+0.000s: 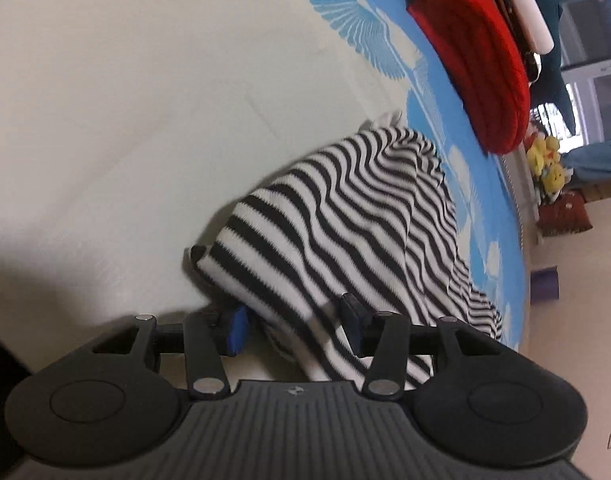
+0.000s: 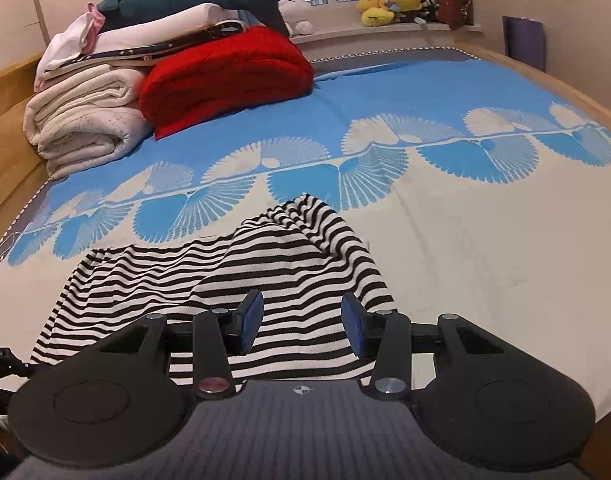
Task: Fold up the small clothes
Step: 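Grasp the striped edge with the left gripper and lift it over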
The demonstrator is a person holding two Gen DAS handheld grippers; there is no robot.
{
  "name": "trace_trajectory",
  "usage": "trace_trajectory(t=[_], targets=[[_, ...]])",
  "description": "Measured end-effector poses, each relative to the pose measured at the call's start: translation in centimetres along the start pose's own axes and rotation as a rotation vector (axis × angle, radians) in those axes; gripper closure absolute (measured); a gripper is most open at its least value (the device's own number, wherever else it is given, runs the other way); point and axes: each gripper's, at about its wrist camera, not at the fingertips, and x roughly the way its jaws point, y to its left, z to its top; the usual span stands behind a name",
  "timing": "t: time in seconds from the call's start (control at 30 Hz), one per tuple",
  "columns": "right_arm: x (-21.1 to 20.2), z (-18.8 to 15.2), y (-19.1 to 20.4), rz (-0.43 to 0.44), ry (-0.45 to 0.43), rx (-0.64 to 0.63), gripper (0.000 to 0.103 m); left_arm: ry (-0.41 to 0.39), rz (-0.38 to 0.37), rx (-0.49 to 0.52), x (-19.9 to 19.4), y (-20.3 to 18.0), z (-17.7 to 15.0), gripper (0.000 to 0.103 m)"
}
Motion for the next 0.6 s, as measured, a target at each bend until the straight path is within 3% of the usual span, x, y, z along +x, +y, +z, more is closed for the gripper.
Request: trace_trajectory(t=[0.03, 0.1, 0.13, 0.17, 0.27, 0.4, 0.6], targets=[[0.1, 0.0, -0.1, -0.003, 0.001, 0.004, 0.058, -0.006, 0.000, 0.005, 0.2, -0.2, 0.0, 0.053], [0.2, 0.0, -0.2, -0.012, 0.002, 0.012, 0.058, -0.020, 0.018, 0.037, 0.3, -0.7, 0.0, 0.073], [0.3, 0.1, -0.2, -0.017, 0.000, 0.015, 0.058, -0.028, 0.029, 0.064, 0.3, -0.9, 0.0, 0.088], [0.3, 0.1, -0.2, -0.023, -0.002, 0.018, 0.058, -0.042, 0.030, 0.091, 0.1, -1.1, -0.1, 0.092], [0.3, 0.2, -0.2, -0.037, -0.014, 0.033, 0.058, -0.105, 0.022, 0.179, -1.7, -2.2, -0.5, 0.094], [0.3, 0.7, -0.2, -0.054, -0.037, 0.066, 0.058, -0.182, 0.037, 0.218, -5.1, -2.2, -0.9, 0.096], [0.7, 1.0, -0.1, -0.074, -0.043, 0.093, 0.058, -0.251, 0.274, 0.275, -7.8, -1.3, -1.2, 0.096]])
